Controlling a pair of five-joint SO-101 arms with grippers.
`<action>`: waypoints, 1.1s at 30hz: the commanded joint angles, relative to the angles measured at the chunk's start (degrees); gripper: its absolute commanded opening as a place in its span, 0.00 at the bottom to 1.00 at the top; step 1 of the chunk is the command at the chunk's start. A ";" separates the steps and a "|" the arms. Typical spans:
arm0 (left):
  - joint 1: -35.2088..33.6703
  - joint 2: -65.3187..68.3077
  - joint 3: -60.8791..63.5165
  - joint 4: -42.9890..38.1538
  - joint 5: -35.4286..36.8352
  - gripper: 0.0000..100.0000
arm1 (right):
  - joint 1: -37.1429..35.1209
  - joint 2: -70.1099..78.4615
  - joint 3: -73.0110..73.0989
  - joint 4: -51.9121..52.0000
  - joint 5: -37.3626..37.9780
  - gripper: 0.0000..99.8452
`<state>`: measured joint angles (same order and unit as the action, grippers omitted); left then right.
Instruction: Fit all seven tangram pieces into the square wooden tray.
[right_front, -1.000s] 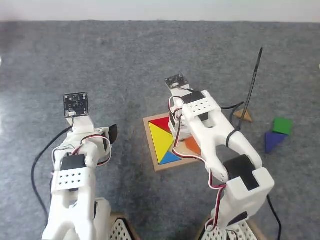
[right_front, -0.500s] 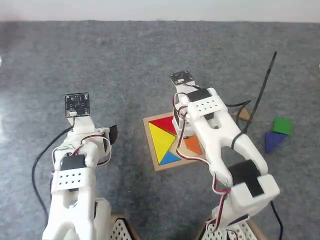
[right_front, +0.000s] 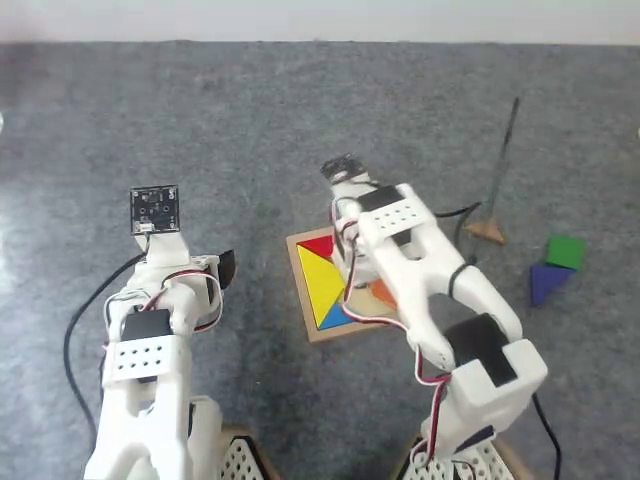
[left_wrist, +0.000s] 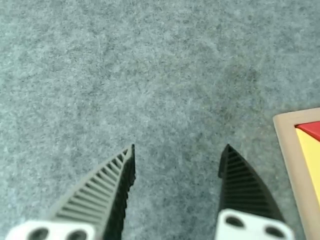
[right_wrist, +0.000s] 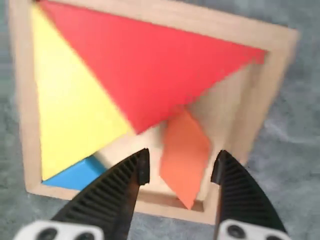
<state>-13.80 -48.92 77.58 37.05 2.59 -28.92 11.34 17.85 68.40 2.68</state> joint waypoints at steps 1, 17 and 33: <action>-0.44 -0.79 -0.31 -0.97 -0.62 0.27 | -1.10 1.01 -0.53 -0.75 1.49 0.22; -0.44 -0.79 -0.31 -0.88 -0.62 0.27 | 1.54 5.05 -2.99 -0.13 3.08 0.02; -0.44 -0.79 -0.31 -0.88 -0.62 0.27 | 1.36 -13.93 -10.81 23.78 2.81 0.02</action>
<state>-13.80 -48.92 77.58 37.05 2.59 -27.78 2.55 12.04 88.18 3.65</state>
